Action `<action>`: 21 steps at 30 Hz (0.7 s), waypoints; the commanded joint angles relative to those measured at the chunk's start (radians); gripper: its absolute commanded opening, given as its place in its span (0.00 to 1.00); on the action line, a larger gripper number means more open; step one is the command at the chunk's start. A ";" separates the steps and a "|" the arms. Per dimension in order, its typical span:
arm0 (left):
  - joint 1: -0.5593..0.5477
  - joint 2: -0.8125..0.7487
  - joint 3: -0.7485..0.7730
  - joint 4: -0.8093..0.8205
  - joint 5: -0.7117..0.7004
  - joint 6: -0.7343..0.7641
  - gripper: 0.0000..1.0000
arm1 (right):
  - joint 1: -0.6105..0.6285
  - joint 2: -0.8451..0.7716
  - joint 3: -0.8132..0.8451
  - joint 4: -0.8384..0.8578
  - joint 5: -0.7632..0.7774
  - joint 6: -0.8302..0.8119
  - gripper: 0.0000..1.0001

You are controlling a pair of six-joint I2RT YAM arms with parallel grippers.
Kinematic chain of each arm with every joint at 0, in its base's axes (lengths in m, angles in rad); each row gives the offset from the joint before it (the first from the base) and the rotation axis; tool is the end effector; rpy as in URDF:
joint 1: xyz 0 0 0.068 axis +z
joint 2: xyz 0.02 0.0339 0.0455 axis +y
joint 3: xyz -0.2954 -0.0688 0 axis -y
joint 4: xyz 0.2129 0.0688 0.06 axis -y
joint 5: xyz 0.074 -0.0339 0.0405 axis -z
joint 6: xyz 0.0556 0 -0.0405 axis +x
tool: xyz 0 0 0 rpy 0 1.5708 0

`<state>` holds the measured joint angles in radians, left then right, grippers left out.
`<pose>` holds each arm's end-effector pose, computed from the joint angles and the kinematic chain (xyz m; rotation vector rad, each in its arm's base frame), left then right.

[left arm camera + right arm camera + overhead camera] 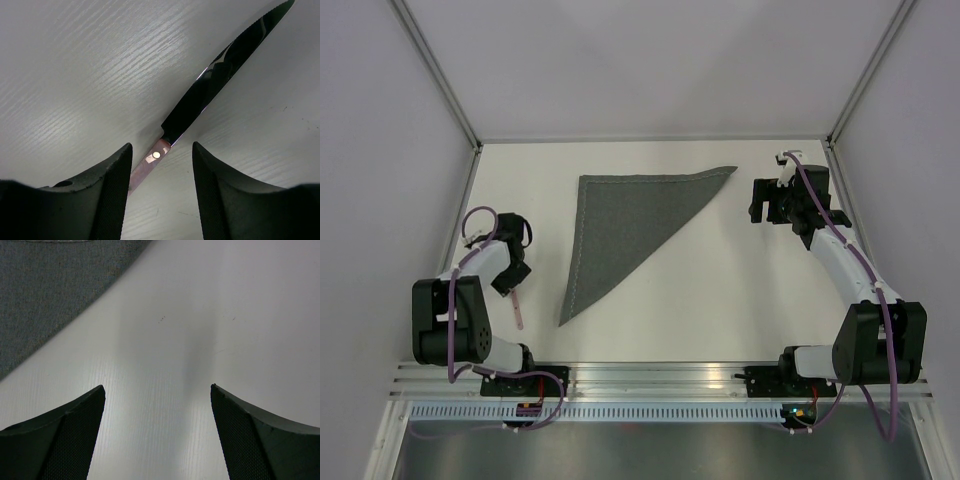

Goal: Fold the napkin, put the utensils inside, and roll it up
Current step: Grab a utensil with the left arm

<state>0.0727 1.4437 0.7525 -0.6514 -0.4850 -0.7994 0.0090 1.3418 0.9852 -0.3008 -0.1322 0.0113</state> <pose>0.2103 0.0413 0.1970 -1.2157 2.4269 0.5169 0.2755 0.0098 0.3042 -0.0698 2.2250 0.1584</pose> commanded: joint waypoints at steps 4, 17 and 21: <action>0.007 0.044 0.030 0.035 0.040 0.023 0.54 | -0.003 0.013 0.017 0.002 0.017 -0.004 0.91; 0.004 0.138 0.088 0.065 0.071 0.045 0.51 | -0.035 0.016 0.015 0.002 0.017 -0.002 0.91; 0.006 0.164 0.122 0.075 0.080 0.071 0.46 | -0.038 0.017 0.015 0.002 0.019 -0.002 0.91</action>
<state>0.0727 1.5726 0.8505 -0.5915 -0.4500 -0.7773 -0.0257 1.3567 0.9852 -0.3008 -0.1261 0.0109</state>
